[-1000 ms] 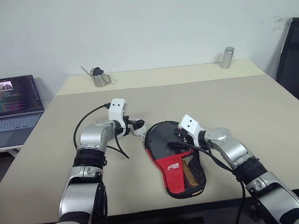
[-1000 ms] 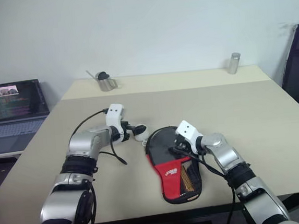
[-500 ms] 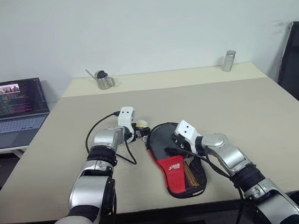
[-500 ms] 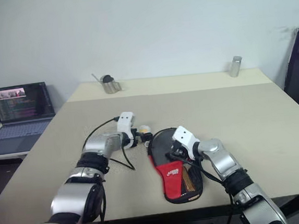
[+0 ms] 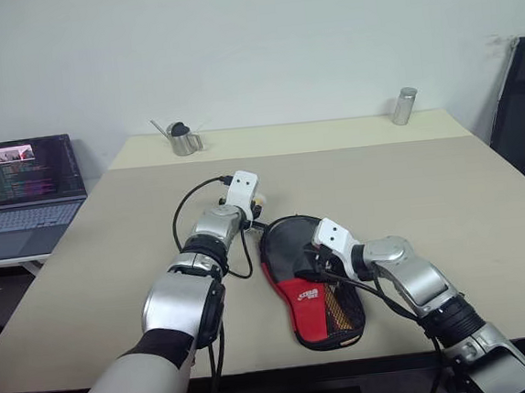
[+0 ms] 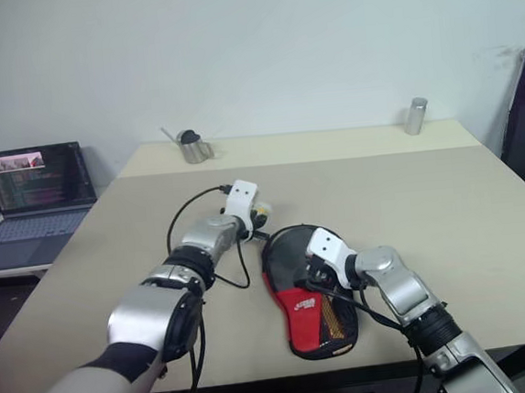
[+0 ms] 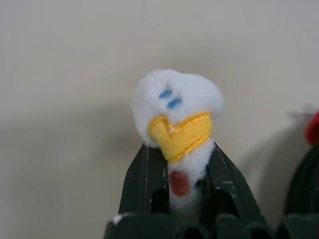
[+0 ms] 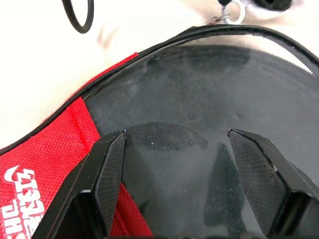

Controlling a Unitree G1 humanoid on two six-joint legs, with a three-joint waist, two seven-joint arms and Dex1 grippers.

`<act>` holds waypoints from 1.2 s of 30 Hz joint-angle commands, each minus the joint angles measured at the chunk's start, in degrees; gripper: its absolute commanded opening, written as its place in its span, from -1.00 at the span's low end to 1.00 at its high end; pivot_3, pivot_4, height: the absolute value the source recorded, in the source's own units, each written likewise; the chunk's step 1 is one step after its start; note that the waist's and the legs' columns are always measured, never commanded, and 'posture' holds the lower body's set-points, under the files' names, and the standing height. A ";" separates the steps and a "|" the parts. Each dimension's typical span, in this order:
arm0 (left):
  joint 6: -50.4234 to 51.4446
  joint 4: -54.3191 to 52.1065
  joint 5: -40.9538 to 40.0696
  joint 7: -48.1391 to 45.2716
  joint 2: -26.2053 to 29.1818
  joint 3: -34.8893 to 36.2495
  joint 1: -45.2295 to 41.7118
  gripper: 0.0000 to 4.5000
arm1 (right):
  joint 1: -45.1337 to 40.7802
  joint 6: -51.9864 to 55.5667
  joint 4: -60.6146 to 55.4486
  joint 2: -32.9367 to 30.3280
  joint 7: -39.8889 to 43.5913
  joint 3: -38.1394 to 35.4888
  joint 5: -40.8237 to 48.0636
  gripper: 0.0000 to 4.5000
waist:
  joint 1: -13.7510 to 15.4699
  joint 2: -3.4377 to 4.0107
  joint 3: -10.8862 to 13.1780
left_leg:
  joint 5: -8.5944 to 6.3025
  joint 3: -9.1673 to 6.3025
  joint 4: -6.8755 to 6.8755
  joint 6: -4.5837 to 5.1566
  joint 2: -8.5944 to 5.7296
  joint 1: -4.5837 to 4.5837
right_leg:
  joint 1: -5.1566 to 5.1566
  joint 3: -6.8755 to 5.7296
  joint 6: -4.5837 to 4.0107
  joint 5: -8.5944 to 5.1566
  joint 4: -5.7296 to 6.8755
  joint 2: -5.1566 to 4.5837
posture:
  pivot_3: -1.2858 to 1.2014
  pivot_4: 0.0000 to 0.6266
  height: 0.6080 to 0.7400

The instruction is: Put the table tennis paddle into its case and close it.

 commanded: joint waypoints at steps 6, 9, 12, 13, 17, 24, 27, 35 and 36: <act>-7.40 2.53 9.54 7.76 -3.49 -5.13 -5.82 -0.85 | 3.03 4.34 -3.30 -2.15 5.15 4.62 -0.05 0.59 | 0.19 -0.01 0.01 | 0.00 0.01 0.01 -0.01 -0.02 -0.41 | -0.39 0.01 0.00 0.00 0.01 0.00 | 0.03 -0.52 1.00; -8.79 3.02 12.45 11.20 -4.73 -6.45 -6.97 -0.85 | 3.36 5.70 -4.75 -2.77 6.15 5.07 0.30 0.59 | 0.19 -0.02 0.01 | -0.04 0.02 -0.01 -0.01 -0.02 -0.44 | -0.42 0.01 0.02 -0.01 -0.04 0.00 | 0.03 -0.52 1.00; -10.25 3.32 16.01 14.83 -5.40 -8.57 -7.99 -0.85 | 4.34 7.43 -7.27 -3.61 7.23 6.04 0.59 0.59 | 0.19 -0.02 0.01 | -0.07 0.02 -0.02 0.02 -0.02 -0.44 | -0.41 0.00 0.04 -0.03 -0.05 0.00 | 0.03 -0.52 1.00; -10.90 3.42 17.82 16.57 -5.54 -9.89 -8.37 -0.85 | 4.65 8.09 -8.05 -3.79 7.37 6.19 0.70 0.59 | 0.19 -0.03 0.02 | -0.07 0.01 -0.02 0.02 -0.02 -0.44 | -0.41 0.00 0.04 -0.03 -0.05 0.01 | 0.03 -0.52 1.00; -13.39 3.65 22.17 22.33 -5.87 -12.72 -9.29 -0.85 | 5.32 9.84 -10.07 -4.17 7.29 6.45 1.03 0.59 | 0.05 -0.04 0.04 | -0.07 0.04 -0.02 0.02 -0.01 -0.42 | -0.41 0.00 0.05 -0.03 -0.02 0.03 | 0.03 -0.52 1.00; -19.16 3.66 26.36 31.81 -9.57 -15.03 -11.06 -0.85 | 5.78 11.95 -11.56 -3.04 5.61 6.56 2.04 0.59 | 0.12 -0.16 0.17 | -0.06 0.02 0.01 0.00 0.00 -0.42 | -0.41 -0.01 0.06 -0.03 0.06 0.02 | 0.03 -0.52 1.00; -21.17 3.94 29.92 30.30 -11.67 -18.71 -10.77 -0.85 | 5.75 12.41 -11.77 -2.58 4.92 6.72 2.24 0.59 | 0.12 -0.17 0.17 | -0.06 0.04 0.01 0.00 0.00 -0.42 | -0.41 -0.01 0.05 -0.03 0.05 0.02 | 0.03 -0.52 1.00; -20.09 4.51 32.58 25.92 -14.59 -21.37 -8.93 -0.85 | 6.46 13.93 -13.42 -1.59 3.27 6.93 2.86 0.59 | 0.18 -0.16 0.18 | -0.06 0.05 0.01 0.00 -0.01 -0.42 | -0.41 -0.05 0.07 -0.04 0.05 0.03 | 0.03 -0.52 1.00; -19.57 4.52 32.15 25.28 -14.53 -20.89 -8.71 -0.85 | 6.51 13.99 -13.47 -1.60 3.18 6.94 2.92 0.59 | 0.17 -0.16 0.18 | -0.06 0.05 0.01 0.00 -0.01 -0.42 | -0.40 -0.08 0.07 -0.04 0.04 0.03 | 0.03 -0.52 1.00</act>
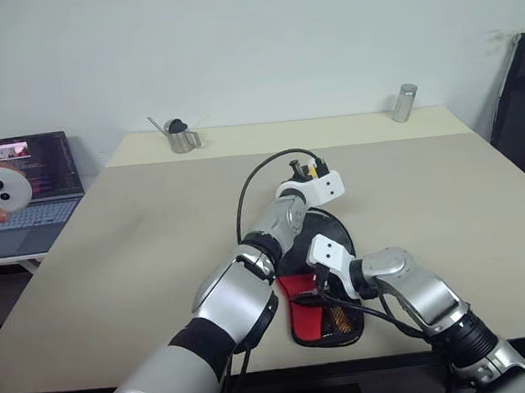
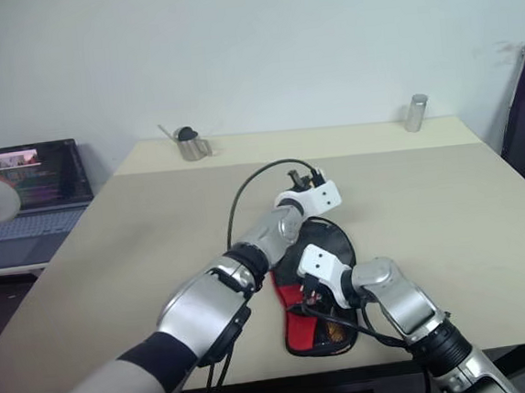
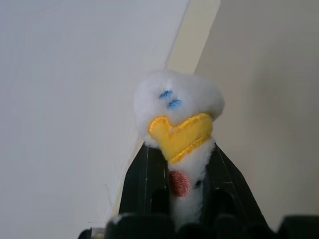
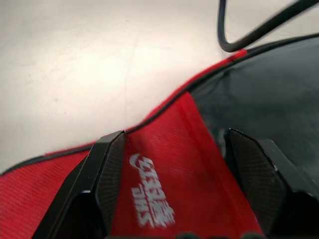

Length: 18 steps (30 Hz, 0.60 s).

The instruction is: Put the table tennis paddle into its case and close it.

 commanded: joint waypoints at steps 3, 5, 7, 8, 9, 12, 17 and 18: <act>1.78 -2.04 0.39 -5.76 0.01 -0.25 -1.52 -0.85 | 1.94 2.42 1.10 0.18 -0.02 2.38 0.70 0.59 | -0.04 0.00 0.00 | 0.00 0.01 0.00 0.01 0.00 0.02 | 0.00 -0.04 0.00 0.00 0.00 0.00 | 0.03 -0.52 1.00; 3.25 -1.95 -0.64 -10.09 0.15 0.70 -0.55 -0.85 | 1.85 2.22 1.32 0.16 -0.05 2.36 0.74 0.59 | -0.06 0.00 0.00 | 0.00 0.02 0.00 0.01 0.00 0.02 | 0.00 -0.05 0.00 0.00 0.00 0.05 | 0.03 -0.52 1.00; 5.21 -1.88 -1.25 -14.15 0.49 1.23 0.51 -0.40 | 1.50 1.84 1.71 0.06 0.11 2.40 0.71 0.59 | -0.14 0.01 -0.01 | 0.00 0.04 0.00 0.01 0.00 0.03 | 0.01 -0.05 0.00 0.00 0.00 0.15 | 0.03 -0.52 1.00; 5.70 -1.90 -0.96 -14.93 0.81 0.92 0.95 -0.25 | 1.29 1.67 1.92 0.05 0.22 2.46 0.69 0.59 | -0.16 0.01 -0.01 | 0.00 0.05 0.00 0.01 0.00 0.04 | 0.01 -0.04 0.00 0.00 0.00 0.18 | 0.03 -0.52 1.00; 5.83 -1.95 -0.36 -15.12 1.13 0.32 1.39 -0.07 | 1.14 1.51 2.07 -0.01 0.34 2.52 0.68 0.59 | -0.18 0.01 -0.01 | 0.00 0.04 0.00 0.01 0.01 0.05 | 0.01 -0.03 0.00 0.00 0.01 0.19 | 0.03 -0.52 1.00; 5.30 -2.09 1.17 -15.55 1.96 -1.21 2.89 0.41 | 0.45 0.99 2.70 -0.22 0.74 2.71 0.62 0.59 | -0.24 0.01 -0.01 | -0.01 0.04 0.00 0.02 0.03 0.05 | 0.00 -0.01 0.00 0.00 0.02 0.21 | 0.03 -0.52 1.00; 2.25 -2.55 1.56 -16.42 2.84 -2.24 3.59 0.99 | -1.80 -2.36 4.75 -2.99 2.75 1.58 0.12 0.59 | -0.18 0.03 -0.03 | -0.02 0.04 0.00 0.03 0.03 0.10 | 0.05 0.00 0.00 0.00 0.02 0.21 | 0.03 -0.52 1.00; 0.75 -2.75 0.99 -17.01 3.05 -1.79 3.54 0.99 | -2.30 -3.27 5.13 -4.11 3.72 1.07 0.28 0.59 | -0.14 0.04 -0.04 | -0.02 0.03 0.01 0.04 0.03 0.10 | 0.07 -0.02 0.00 0.00 0.03 0.21 | 0.03 -0.52 1.00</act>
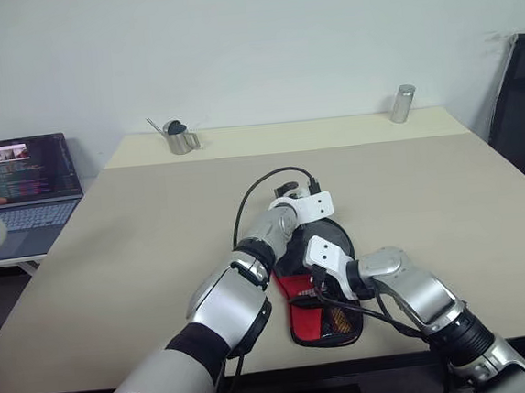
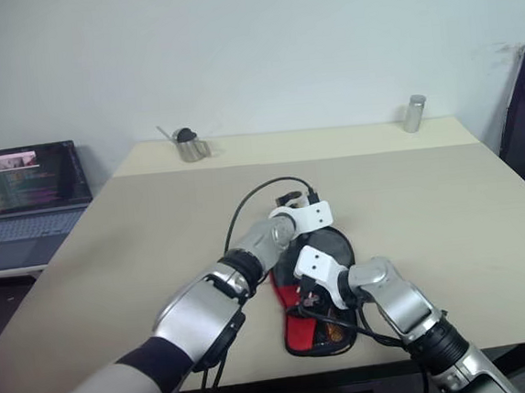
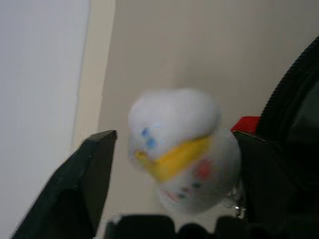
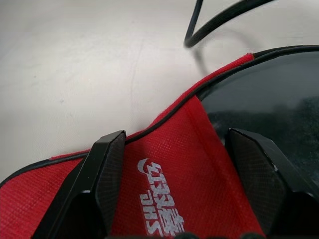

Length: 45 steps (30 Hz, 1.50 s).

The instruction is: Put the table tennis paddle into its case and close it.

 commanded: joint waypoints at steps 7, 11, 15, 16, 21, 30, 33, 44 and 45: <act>-14.29 -3.57 -11.28 -14.87 4.69 9.37 -1.46 0.99 | 1.02 -5.81 0.58 -12.82 9.62 -2.96 2.63 0.59 | 1.12 0.02 0.02 | 0.01 0.00 0.03 -0.01 -0.02 -0.09 | -0.03 -0.04 -0.01 0.00 -0.08 -0.04 | 0.03 -0.52 1.00; -19.47 -6.77 -18.83 -25.77 9.32 15.20 -2.41 0.99 | 3.28 -6.33 -3.00 -18.59 14.26 -6.30 6.42 0.59 | 1.50 0.01 0.05 | 0.00 -0.02 0.02 -0.01 -0.02 -0.17 | -0.05 -0.03 -0.01 0.01 -0.18 -0.07 | 0.03 -0.52 1.00; -17.57 -13.60 -28.89 -44.09 13.30 20.75 -0.79 0.99 | 3.27 -7.45 -2.57 -23.15 16.82 -10.77 9.21 0.59 | 1.49 0.00 0.12 | -0.02 -0.02 0.02 0.04 -0.01 -0.19 | -0.01 -0.05 -0.01 0.01 -0.28 -0.11 | 0.03 -0.52 1.00; -14.78 -16.38 -31.78 -49.44 14.08 21.88 0.52 0.99 | 2.90 -7.88 -1.93 -24.04 17.19 -11.95 9.75 0.59 | 1.47 0.01 0.21 | -0.02 -0.02 0.02 0.04 -0.01 -0.22 | -0.02 -0.06 -0.01 0.01 -0.30 -0.09 | 0.03 -0.52 1.00; 0.51 -37.25 -39.30 -65.13 17.14 19.91 14.43 0.99 | -0.95 -8.85 2.65 -24.63 17.89 -17.12 12.56 0.59 | 0.89 0.10 0.24 | -0.08 0.07 0.01 0.14 0.06 -0.18 | -0.02 0.03 -0.02 0.01 -0.31 -0.01 | 0.03 -0.52 1.00; 9.25 -47.46 -33.57 -48.70 11.10 13.38 32.59 0.99 | -19.52 -11.49 27.65 -13.11 4.86 -19.92 9.32 0.59 | 0.27 0.07 0.32 | -0.11 0.08 0.11 0.21 0.07 -0.05 | -0.01 0.25 -0.07 0.04 -0.04 -0.23 | 0.03 -0.52 1.00; 10.88 -49.45 -33.43 -46.69 10.80 12.73 34.32 0.99 | -25.72 -8.93 35.90 -7.06 -3.40 -21.33 8.48 0.59 | 0.23 0.10 0.30 | -0.09 0.08 0.10 0.18 0.06 -0.03 | -0.02 0.26 -0.10 0.05 0.02 -0.26 | 0.03 -0.52 1.00; 18.97 -61.79 -34.08 -40.73 12.40 11.83 41.92 0.99 | -39.76 -14.61 71.11 17.49 -37.90 -28.13 5.42 0.59 | -0.10 0.41 0.08 | -0.07 0.09 0.03 0.13 0.05 -0.06 | -0.09 0.34 -0.16 0.07 0.02 -0.33 | 0.03 -0.52 1.00; 19.63 -62.74 -34.21 -40.39 12.72 11.83 42.42 0.99 | -40.05 -15.07 72.36 18.35 -38.48 -28.69 5.79 0.59 | -0.12 0.41 0.08 | -0.07 0.09 0.04 0.13 0.02 -0.08 | -0.09 0.34 -0.16 0.07 0.01 -0.34 | 0.03 -0.52 1.00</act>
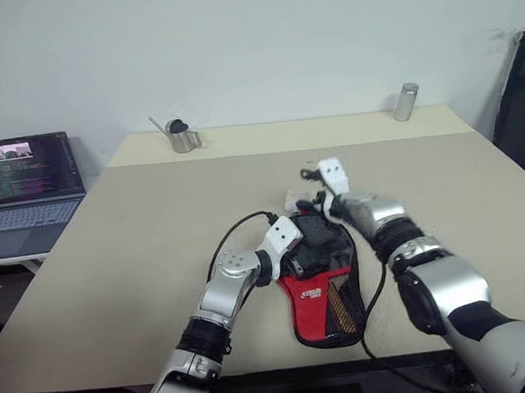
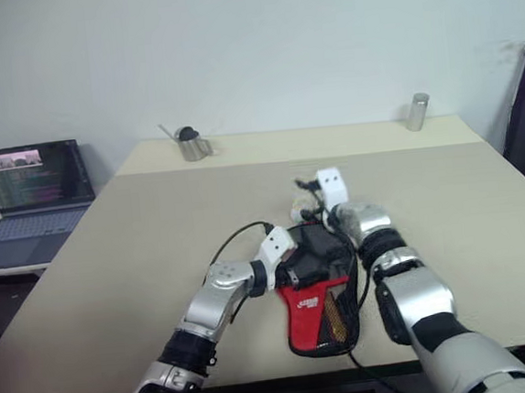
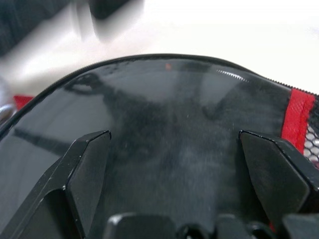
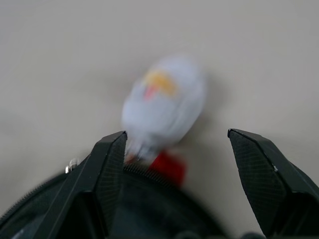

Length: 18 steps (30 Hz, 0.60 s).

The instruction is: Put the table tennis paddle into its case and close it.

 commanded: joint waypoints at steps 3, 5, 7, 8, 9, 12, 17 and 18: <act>4.65 -3.08 0.95 1.82 2.46 -1.42 3.45 0.99 | -2.91 -4.57 3.69 2.09 -3.45 -3.21 0.19 0.59 | -0.21 0.03 -0.02 | -0.01 0.00 0.00 0.01 0.00 0.02 | 0.00 0.01 0.00 0.00 0.02 0.01 | 0.03 -0.52 1.00; 5.51 -4.30 0.92 2.39 3.07 -1.41 3.99 0.99 | -2.96 -5.38 4.78 3.19 -4.65 -3.56 -0.11 0.59 | -0.35 0.07 -0.05 | -0.01 0.00 -0.02 0.02 0.04 0.06 | 0.00 0.01 0.00 0.00 0.05 0.05 | 0.03 -0.52 1.00; 6.36 -5.53 0.84 2.99 3.74 -1.40 4.53 0.99 | -2.98 -6.22 5.57 4.38 -5.74 -3.74 -0.54 0.59 | -0.63 0.09 -0.06 | -0.02 0.01 -0.03 0.04 0.06 0.11 | 0.00 0.05 0.00 0.00 0.11 0.10 | 0.03 -0.52 1.00; 6.74 -6.15 0.75 3.22 4.03 -1.36 4.82 0.99 | -3.09 -6.66 5.91 4.99 -6.52 -3.96 -0.64 0.59 | -0.77 0.10 -0.06 | -0.03 0.01 -0.04 0.06 0.06 0.11 | 0.00 0.05 -0.01 -0.01 0.13 0.10 | 0.03 -0.52 1.00; 7.04 -6.67 0.66 3.41 4.26 -1.34 5.07 0.99 | -3.23 -7.08 6.19 5.52 -7.15 -4.18 -0.69 0.59 | -1.02 0.11 -0.07 | -0.03 0.01 -0.04 0.06 0.07 0.12 | 0.00 0.05 -0.01 -0.01 0.14 0.10 | 0.03 -0.52 1.00; 8.01 -7.65 0.44 4.47 4.68 -1.15 5.69 0.99 | -3.70 -8.57 6.77 7.34 -7.94 -4.81 -0.82 0.59 | -1.46 0.11 -0.07 | -0.04 0.02 -0.04 0.07 0.07 0.15 | 0.00 0.08 -0.01 -0.01 0.17 0.11 | 0.03 -0.52 1.00; 8.80 -8.86 0.26 5.50 5.40 -1.35 6.67 1.00 | -4.32 -10.94 7.56 9.47 -9.24 -5.26 -1.36 0.50 | -1.72 0.12 -0.07 | -0.08 0.02 -0.04 0.14 0.08 0.19 | 0.00 0.10 -0.01 -0.01 0.20 0.14 | 0.03 -0.52 1.00; 8.99 -9.30 0.18 5.66 5.57 -1.35 6.95 1.00 | -4.47 -11.15 7.68 9.75 -9.53 -5.45 -1.41 0.40 | -1.72 0.12 -0.08 | -0.09 0.01 -0.04 0.16 0.08 0.19 | 0.00 0.10 -0.01 -0.01 0.20 0.14 | 0.03 -0.52 1.00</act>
